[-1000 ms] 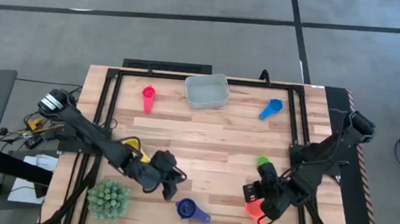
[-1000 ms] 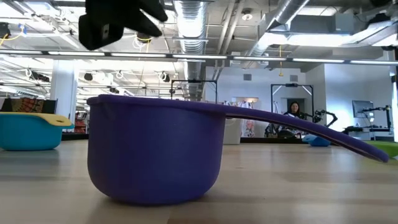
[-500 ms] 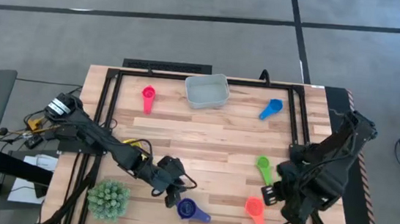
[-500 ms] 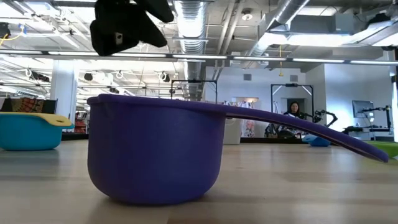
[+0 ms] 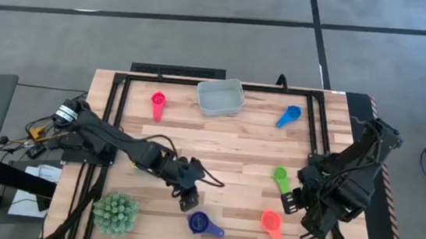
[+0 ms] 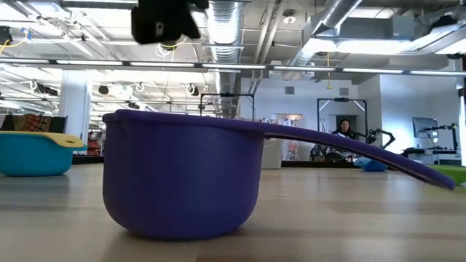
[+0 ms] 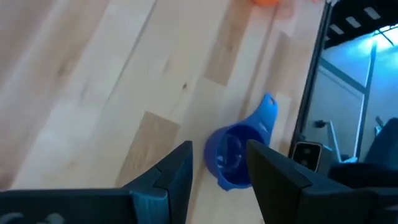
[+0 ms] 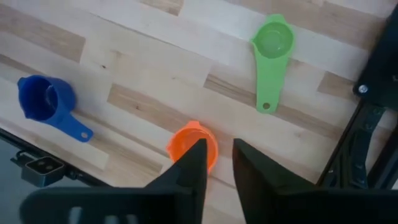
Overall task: Nest measuring cups in basket
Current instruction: Stack the violet measuring cup on the yellow measuring cup
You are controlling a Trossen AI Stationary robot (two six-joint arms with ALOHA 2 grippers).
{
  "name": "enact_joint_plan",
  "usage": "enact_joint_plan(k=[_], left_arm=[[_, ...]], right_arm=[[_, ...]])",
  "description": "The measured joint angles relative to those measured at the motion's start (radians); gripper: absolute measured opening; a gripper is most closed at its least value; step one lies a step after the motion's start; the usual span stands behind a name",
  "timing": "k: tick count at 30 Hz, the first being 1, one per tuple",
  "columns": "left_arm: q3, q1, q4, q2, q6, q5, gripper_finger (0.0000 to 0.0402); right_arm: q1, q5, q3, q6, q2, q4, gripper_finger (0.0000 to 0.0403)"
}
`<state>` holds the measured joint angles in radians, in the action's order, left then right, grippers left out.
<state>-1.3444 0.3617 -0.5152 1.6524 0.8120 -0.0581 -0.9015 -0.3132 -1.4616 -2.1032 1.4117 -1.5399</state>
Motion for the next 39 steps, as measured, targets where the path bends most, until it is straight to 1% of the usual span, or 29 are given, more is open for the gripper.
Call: enact_joint_plan(k=[4, 7, 11, 14, 17, 19, 25, 27, 30, 33, 36, 37, 39], left_arm=[[0.011, 0.044, -0.023, 0.008, -0.003, -0.061, 0.0138], [0.013, 0.097, -0.010, 0.047, -0.002, -0.099, 0.0138], [0.013, 0.132, 0.065, 0.131, 0.017, -0.096, 0.0137], [0.013, 0.138, 0.125, 0.194, 0.042, -0.087, 0.0137], [0.012, 0.139, 0.134, 0.236, 0.073, -0.082, 0.0137], [0.012, 0.139, 0.117, 0.256, 0.077, -0.085, 0.0137], [0.012, 0.139, 0.134, 0.292, 0.057, -0.077, 0.0135], [0.012, 0.139, 0.141, 0.295, 0.046, -0.067, 0.0126], [0.012, 0.134, 0.137, 0.298, 0.020, -0.061, 0.0101], [0.012, 0.121, 0.120, 0.298, -0.009, -0.058, 0.0063], [0.012, 0.099, 0.099, 0.298, -0.031, -0.033, 0.0017], [0.012, 0.091, 0.099, 0.298, -0.033, -0.021, 0.0009], [0.012, 0.079, 0.097, 0.298, -0.035, -0.001, 0.0008]], right_arm=[[0.000, 0.033, 0.000, -0.002, 0.000, 0.042, 0.0150], [-0.010, 0.045, 0.000, -0.002, 0.000, 0.078, 0.0174], [-0.013, 0.042, 0.000, -0.002, 0.005, 0.093, 0.0195], [-0.013, 0.041, 0.000, -0.002, 0.009, 0.092, 0.0203], [-0.012, 0.041, 0.000, -0.001, 0.009, 0.094, 0.0205], [-0.010, 0.041, 0.000, -0.001, 0.009, 0.094, 0.0202], [-0.005, 0.042, 0.000, 0.007, 0.009, 0.095, 0.0194], [-0.005, 0.043, 0.000, 0.007, 0.009, 0.098, 0.0192], [-0.005, 0.047, 0.000, 0.007, 0.009, 0.105, 0.0192], [-0.005, 0.047, 0.000, 0.007, 0.009, 0.109, 0.0193], [-0.005, 0.047, 0.000, 0.007, 0.009, 0.109, 0.0191], [-0.005, 0.047, 0.000, 0.007, 0.009, 0.108, 0.0190], [-0.005, 0.046, 0.000, 0.009, 0.009, 0.103, 0.0185]])
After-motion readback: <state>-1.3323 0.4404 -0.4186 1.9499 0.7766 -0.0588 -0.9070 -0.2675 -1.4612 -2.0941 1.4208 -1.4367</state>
